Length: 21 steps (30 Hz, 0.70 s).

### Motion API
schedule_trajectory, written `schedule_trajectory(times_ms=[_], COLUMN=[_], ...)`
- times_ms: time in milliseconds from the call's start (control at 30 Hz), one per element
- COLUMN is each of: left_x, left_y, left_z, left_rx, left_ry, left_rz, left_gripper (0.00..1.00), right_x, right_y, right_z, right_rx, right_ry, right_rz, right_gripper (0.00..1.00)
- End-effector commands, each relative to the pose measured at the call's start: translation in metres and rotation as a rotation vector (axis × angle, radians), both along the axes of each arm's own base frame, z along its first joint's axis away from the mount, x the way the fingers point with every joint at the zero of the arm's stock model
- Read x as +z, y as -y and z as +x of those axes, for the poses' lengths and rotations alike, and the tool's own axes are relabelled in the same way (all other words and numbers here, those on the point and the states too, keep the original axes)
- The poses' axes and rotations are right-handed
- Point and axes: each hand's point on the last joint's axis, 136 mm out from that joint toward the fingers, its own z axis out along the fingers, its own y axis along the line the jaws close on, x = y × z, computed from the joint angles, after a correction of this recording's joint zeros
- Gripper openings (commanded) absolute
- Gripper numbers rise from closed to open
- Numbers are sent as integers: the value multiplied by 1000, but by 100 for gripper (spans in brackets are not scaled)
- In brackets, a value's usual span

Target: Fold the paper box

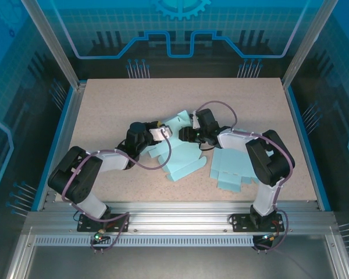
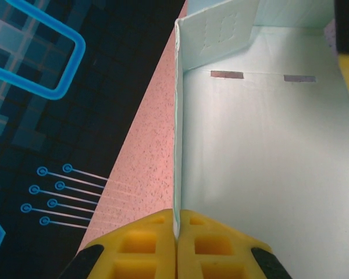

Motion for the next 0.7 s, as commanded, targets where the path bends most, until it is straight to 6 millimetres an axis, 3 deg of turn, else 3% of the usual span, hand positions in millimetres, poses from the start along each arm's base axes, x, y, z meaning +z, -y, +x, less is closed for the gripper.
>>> schedule_trajectory(times_ms=[0, 167, 300, 667], left_x=[23, 32, 25, 21], left_y=[12, 21, 25, 26], left_z=[1, -3, -5, -1], left_rx=[-39, -72, -76, -50], left_ry=[114, 212, 257, 326], left_rz=[-14, 38, 109, 150], left_gripper=[0, 0, 0, 0], right_x=[21, 26, 26, 5], right_y=[-1, 14, 19, 41], right_z=[-5, -11, -13, -22], right_rx=[10, 36, 50, 1], right_ry=[46, 35, 20, -46], right_rz=[51, 99, 148, 136], right_gripper=[52, 57, 58, 58])
